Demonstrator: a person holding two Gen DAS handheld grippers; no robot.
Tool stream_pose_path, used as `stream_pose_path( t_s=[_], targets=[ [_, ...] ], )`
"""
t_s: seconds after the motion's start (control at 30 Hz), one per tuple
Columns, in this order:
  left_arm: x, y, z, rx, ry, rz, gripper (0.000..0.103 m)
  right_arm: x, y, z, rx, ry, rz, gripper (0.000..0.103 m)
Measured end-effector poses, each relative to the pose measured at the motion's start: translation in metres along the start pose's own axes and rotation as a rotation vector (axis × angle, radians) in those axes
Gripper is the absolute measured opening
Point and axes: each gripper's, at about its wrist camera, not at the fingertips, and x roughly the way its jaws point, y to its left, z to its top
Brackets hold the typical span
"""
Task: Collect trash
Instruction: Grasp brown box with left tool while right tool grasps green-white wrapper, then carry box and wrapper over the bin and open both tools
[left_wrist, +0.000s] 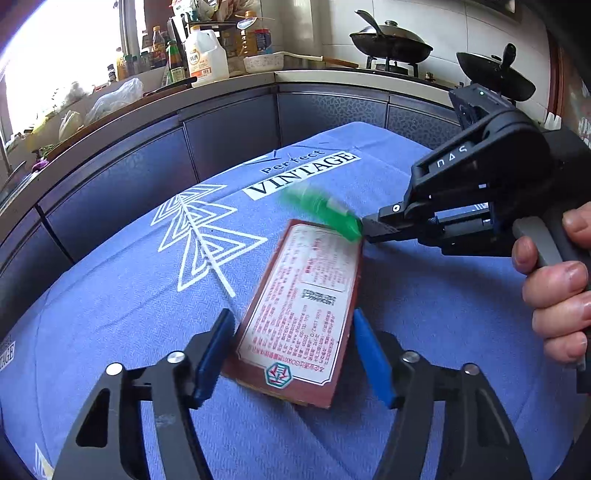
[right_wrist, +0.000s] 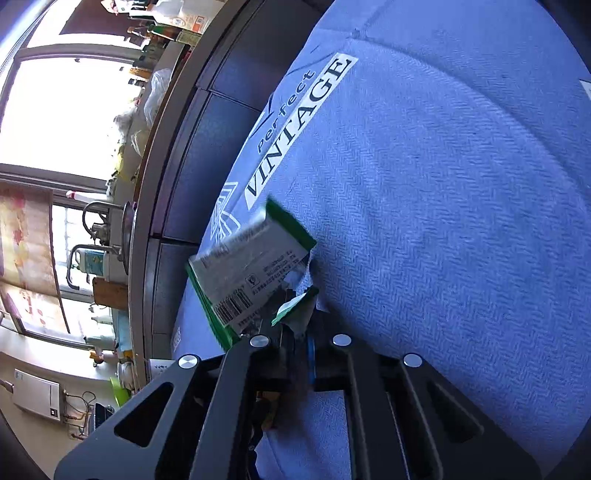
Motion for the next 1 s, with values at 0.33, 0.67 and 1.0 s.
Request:
stream_pose_path(
  t_s=[0.33,0.67,1.0],
  targets=[
    [-0.051,-0.015,-0.021,-0.094,-0.03,-0.117,0.058,-0.103,-0.051,-0.032,-0.056,-0.163,-0.012,0.002],
    [-0.04,-0.125,0.038,0.08,-0.018,-0.291,0.058,-0.215,-0.126,-0.023,0.011,-0.335,-0.056,0.002],
    [0.033,-0.276,0.138,0.24,0.014,-0.4,0.058,-0.322,-0.214,0.057,0.094,-0.532,-0.16,0.002]
  ],
)
